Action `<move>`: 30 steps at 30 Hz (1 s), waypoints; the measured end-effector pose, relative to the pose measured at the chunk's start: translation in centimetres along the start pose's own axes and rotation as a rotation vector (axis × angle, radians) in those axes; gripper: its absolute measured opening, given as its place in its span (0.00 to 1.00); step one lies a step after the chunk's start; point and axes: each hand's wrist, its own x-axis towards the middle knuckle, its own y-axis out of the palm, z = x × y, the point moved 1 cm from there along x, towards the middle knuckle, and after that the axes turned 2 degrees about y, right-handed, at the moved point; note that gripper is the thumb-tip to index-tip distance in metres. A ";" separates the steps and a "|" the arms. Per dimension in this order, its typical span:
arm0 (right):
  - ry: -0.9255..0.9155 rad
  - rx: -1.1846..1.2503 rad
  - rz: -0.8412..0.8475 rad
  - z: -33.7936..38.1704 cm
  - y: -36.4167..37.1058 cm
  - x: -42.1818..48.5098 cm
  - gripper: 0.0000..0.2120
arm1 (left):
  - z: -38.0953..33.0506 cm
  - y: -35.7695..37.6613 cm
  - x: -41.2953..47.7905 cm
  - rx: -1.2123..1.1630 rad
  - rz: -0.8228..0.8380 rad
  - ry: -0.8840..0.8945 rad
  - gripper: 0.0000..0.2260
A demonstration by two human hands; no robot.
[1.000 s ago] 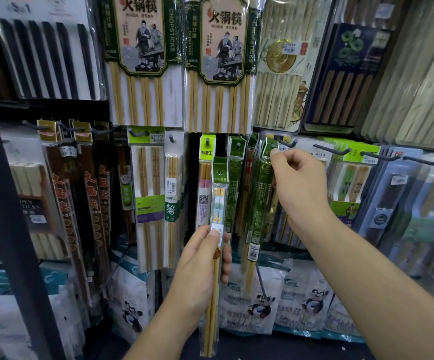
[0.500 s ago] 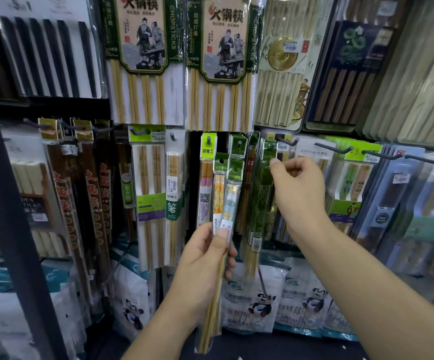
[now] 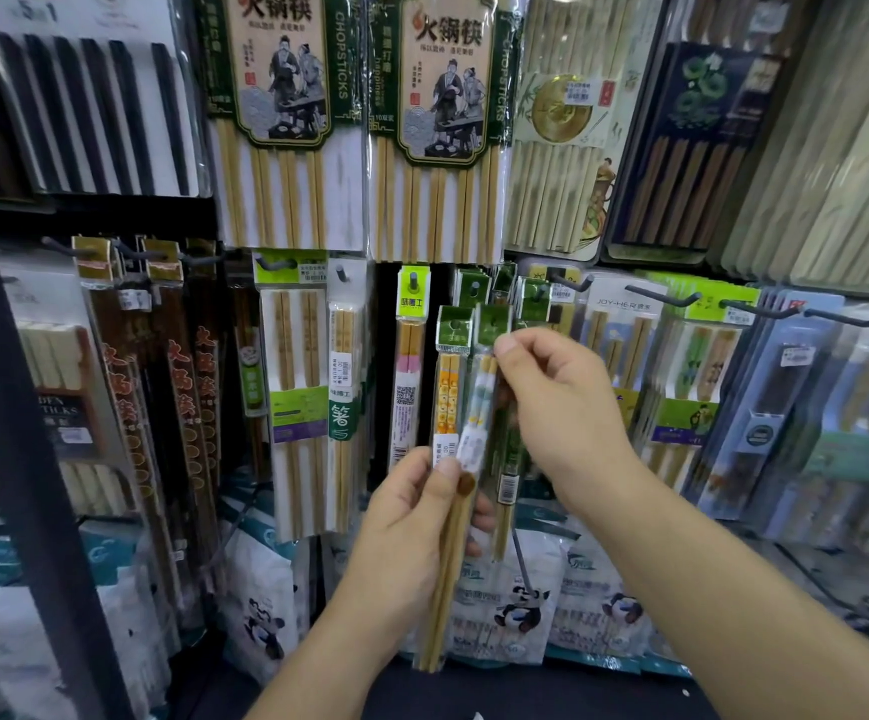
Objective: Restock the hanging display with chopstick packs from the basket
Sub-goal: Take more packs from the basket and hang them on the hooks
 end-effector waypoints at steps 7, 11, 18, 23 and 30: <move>-0.003 -0.007 -0.158 0.6 -1.4 3.4 0.21 | 0.4 -0.7 0.5 0.095 -0.093 -0.001 0.13; -0.029 -0.039 -0.182 0.3 -1.4 3.7 0.22 | 0.3 -0.7 0.3 0.098 -0.086 0.005 0.13; -0.027 -0.031 -0.195 0.6 -1.6 3.7 0.18 | 0.2 -0.6 0.3 0.094 -0.085 0.008 0.13; -0.018 -0.041 -0.222 0.6 -1.9 3.9 0.20 | 0.2 -0.6 0.2 0.073 -0.076 -0.003 0.12; 0.001 -0.013 -0.227 0.0 -1.9 4.0 0.20 | 0.1 -0.4 0.2 0.065 -0.061 0.001 0.12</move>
